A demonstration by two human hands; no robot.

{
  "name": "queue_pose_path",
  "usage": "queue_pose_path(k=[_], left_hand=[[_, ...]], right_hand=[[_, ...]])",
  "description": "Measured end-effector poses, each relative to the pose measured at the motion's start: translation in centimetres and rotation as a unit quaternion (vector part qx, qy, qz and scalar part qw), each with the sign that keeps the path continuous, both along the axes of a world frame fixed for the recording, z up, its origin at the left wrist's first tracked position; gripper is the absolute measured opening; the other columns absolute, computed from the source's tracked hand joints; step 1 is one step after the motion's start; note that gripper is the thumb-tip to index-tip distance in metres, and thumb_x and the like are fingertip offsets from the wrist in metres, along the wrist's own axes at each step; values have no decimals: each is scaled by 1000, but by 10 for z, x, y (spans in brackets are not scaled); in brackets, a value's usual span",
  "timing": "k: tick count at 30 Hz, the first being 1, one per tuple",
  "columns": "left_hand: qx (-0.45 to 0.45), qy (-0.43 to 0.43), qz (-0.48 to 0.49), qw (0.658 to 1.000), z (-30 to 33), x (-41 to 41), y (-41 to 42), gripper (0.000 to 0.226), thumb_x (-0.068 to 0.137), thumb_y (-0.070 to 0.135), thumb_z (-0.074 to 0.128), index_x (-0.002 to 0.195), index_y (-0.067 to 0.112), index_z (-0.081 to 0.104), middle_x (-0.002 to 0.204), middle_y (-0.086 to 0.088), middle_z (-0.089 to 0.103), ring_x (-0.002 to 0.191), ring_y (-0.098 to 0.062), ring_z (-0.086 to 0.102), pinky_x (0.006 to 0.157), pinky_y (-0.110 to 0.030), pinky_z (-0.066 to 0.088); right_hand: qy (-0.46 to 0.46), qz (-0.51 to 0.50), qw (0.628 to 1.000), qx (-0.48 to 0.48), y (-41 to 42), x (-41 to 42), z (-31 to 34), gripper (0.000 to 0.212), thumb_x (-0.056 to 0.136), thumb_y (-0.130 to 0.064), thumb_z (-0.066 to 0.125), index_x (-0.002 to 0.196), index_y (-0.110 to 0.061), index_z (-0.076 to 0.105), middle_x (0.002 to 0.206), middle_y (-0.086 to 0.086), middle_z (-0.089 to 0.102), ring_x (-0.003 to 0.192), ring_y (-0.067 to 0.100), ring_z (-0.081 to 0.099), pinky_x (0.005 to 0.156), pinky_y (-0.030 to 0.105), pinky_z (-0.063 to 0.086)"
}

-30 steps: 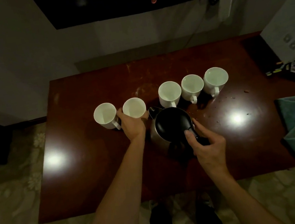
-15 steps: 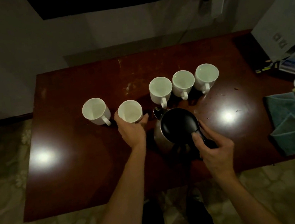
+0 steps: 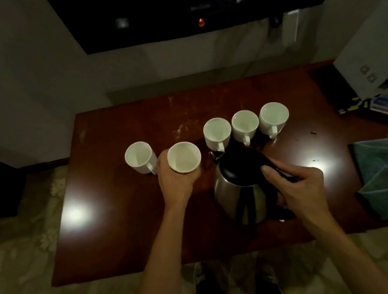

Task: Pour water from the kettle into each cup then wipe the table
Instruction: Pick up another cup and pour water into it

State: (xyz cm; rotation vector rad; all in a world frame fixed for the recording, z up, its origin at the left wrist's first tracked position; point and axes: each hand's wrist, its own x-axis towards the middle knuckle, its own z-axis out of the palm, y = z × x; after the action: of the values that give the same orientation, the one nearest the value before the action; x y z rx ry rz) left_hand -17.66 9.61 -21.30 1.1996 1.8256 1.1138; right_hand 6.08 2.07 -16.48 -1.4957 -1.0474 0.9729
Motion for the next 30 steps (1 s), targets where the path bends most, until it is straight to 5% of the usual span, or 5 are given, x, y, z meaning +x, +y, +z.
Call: queue_pose_path(k=[4,12,17,22,30], left_hand=[[8,2,-61,998,45,-5,-8,78,62,19,91,128,24,49,120,8,56,108,-9,53,85,-28,43],[8,37,-123,992,132,-1,-27,79,58,25,94,122,33,48,111,15,57,105,-10,57,88,-41,54],[14,23,-145,989,179,14,-36,69,60,19,92,107,45,49,100,20,59,96,-2,59,80,-34,56],[56,38,-130,989,209,17,-41,72,58,22,93,118,32,54,107,14,62,100,-10,59,72,-19,45],[39,92,-127,987,237,27,-45,72,61,33,91,121,30,51,113,9,57,98,-11,52,79,-28,45]], right_hand=[[-28,71,997,14,5,12,48,33,77,-17,80,109,-19,74,83,-26,75,89,1,74,71,12,57],[-74,126,986,83,13,35,162,25,69,-33,81,93,-26,80,79,3,80,80,38,75,67,38,62],[-145,204,965,74,27,41,238,26,79,-27,80,100,-11,81,59,-8,73,41,3,59,41,15,41],[-222,262,936,76,34,43,298,28,70,-47,77,88,-26,83,81,3,80,79,31,75,76,52,61],[-305,318,897,41,43,34,354,28,78,-45,78,88,-20,83,59,10,67,46,27,49,39,24,40]])
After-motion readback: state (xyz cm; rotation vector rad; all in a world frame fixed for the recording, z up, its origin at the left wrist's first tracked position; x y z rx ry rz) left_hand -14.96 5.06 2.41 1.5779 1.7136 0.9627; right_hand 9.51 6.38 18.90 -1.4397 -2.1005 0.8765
